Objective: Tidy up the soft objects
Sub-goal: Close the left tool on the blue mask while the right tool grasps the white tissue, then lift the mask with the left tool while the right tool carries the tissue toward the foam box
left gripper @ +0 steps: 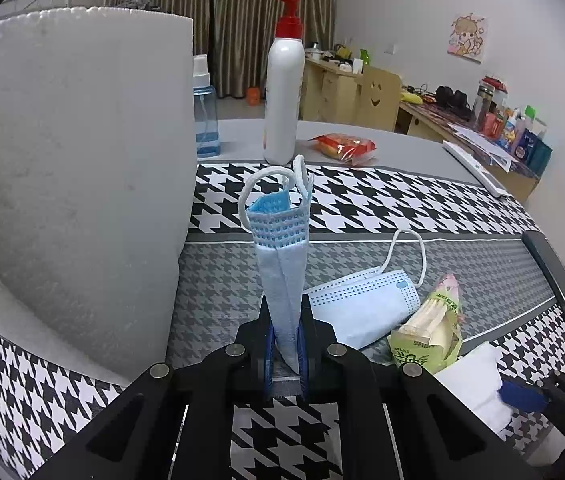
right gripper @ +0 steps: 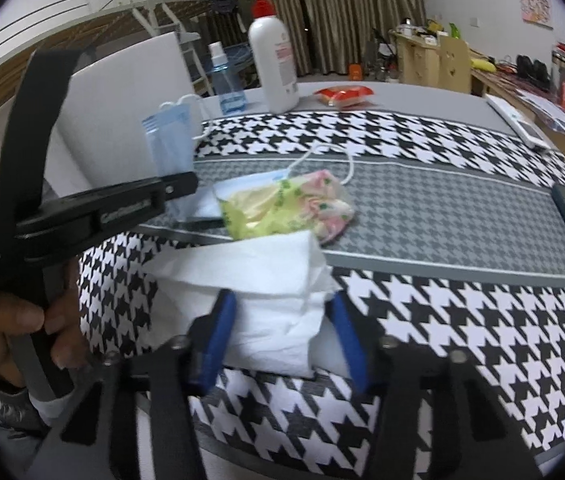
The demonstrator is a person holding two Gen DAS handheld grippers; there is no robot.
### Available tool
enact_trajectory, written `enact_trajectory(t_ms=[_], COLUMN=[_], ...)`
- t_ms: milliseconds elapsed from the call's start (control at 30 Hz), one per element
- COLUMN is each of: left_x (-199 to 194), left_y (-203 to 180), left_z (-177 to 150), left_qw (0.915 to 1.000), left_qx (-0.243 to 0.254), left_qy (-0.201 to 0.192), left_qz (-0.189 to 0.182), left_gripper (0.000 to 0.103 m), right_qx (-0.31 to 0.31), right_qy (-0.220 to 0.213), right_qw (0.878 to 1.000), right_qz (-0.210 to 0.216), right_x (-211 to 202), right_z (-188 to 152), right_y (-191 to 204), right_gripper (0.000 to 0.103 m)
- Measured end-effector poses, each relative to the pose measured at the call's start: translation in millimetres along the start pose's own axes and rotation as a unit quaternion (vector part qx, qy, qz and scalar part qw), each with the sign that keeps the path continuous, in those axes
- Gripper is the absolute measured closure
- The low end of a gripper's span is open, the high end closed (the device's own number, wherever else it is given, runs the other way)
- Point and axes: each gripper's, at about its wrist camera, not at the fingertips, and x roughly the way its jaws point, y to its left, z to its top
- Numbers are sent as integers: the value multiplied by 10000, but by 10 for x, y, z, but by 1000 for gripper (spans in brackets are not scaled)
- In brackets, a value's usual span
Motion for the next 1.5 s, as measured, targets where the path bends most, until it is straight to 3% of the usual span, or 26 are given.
enact_trajectory(t_ms=[100, 267, 367, 1500], left_x=[-8, -49, -85, -766], left_y=[0, 10, 18, 66], left_z=[0, 2, 5, 232], left_qw=[10000, 10000, 9999, 9943], left_qx=[-8, -11, -20, 204], left_qy=[-12, -61, -100, -1043], left_qz=[-15, -27, -39, -97], left_gripper=[93, 93, 93, 93], right_qx=[-14, 104, 62, 135], right_qy=[-1, -50, -130, -1199], right_qw=[9999, 9998, 9997, 9922], right_qz=[-99, -151, -185, -321], right_x=[-14, -69, -104, -716], right_z=[-10, 15, 57, 386], right_y=[-17, -84, -68, -36], right_gripper=[64, 93, 96, 97])
